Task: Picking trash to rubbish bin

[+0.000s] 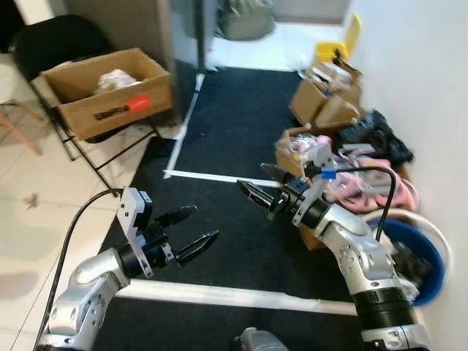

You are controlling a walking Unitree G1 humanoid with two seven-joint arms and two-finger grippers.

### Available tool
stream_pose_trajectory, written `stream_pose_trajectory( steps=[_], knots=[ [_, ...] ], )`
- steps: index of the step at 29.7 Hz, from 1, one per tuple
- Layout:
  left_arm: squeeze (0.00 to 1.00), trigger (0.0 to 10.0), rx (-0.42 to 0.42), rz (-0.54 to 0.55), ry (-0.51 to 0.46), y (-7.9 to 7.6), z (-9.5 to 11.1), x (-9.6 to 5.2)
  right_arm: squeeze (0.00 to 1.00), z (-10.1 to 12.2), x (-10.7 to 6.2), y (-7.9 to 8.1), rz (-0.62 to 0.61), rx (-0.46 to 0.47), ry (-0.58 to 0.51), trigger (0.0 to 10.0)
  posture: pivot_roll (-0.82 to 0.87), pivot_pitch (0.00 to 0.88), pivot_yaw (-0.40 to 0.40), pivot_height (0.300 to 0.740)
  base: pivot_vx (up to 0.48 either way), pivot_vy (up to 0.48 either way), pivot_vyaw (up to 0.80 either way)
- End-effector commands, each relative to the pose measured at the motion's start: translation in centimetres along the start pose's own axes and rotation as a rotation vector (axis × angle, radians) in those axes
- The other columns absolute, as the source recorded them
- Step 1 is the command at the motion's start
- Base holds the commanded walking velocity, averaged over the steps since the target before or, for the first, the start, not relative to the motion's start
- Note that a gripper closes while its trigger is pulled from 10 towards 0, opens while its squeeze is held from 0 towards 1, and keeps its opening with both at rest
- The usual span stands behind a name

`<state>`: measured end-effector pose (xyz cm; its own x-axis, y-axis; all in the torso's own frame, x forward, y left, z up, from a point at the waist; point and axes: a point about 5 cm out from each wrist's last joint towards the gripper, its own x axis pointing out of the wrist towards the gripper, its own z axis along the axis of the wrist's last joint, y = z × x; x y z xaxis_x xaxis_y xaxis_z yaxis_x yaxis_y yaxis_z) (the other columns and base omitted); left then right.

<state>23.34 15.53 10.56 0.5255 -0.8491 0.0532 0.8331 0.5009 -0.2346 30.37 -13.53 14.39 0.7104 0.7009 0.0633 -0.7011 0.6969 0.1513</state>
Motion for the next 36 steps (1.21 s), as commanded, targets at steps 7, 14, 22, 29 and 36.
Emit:
stream_pose_trajectory(
  steps=[7, 14, 22, 29, 36],
  knots=[
    [0.0, 10.0, 0.048, 0.085, 0.006, 1.1, -0.9, -0.1, 0.0, -0.2, 0.0, 0.3, 0.005, 0.019, 0.009, 10.0, 0.02, 0.0, -0.005, 0.74, 0.0, 0.0, -0.8],
    [0.0, 9.1, 0.092, 0.289, -0.094, 3.2, -0.1, 0.7, 0.0, -0.2, 0.0, 0.2, -0.007, 0.024, 0.002, 10.0, 0.02, 0.0, -0.005, 0.74, 0.0, 0.0, -0.8],
    [0.0, 10.0, 0.079, 0.366, -0.112, 3.8, -0.1, 2.1, 0.0, 0.1, 0.1, -0.6, -0.08, 0.023, -0.019, 10.0, 0.02, 0.0, -0.003, 0.74, 0.0, 0.0, -0.79],
    [0.0, 10.0, 0.103, 0.388, -0.116, 3.9, -0.1, 2.4, 0.0, 0.0, 0.2, -0.5, -0.074, 0.028, -0.01, 10.0, 0.02, 0.0, -0.004, 0.74, 0.0, 0.0, -0.79],
    [0.0, 10.0, 0.12, 0.391, -0.119, 3.9, 0.0, 2.5, 0.0, -0.2, 0.2, -0.5, -0.074, 0.026, -0.003, 10.0, 0.02, 0.0, -0.006, 0.74, 0.0, 0.0, -0.79]
  ],
)
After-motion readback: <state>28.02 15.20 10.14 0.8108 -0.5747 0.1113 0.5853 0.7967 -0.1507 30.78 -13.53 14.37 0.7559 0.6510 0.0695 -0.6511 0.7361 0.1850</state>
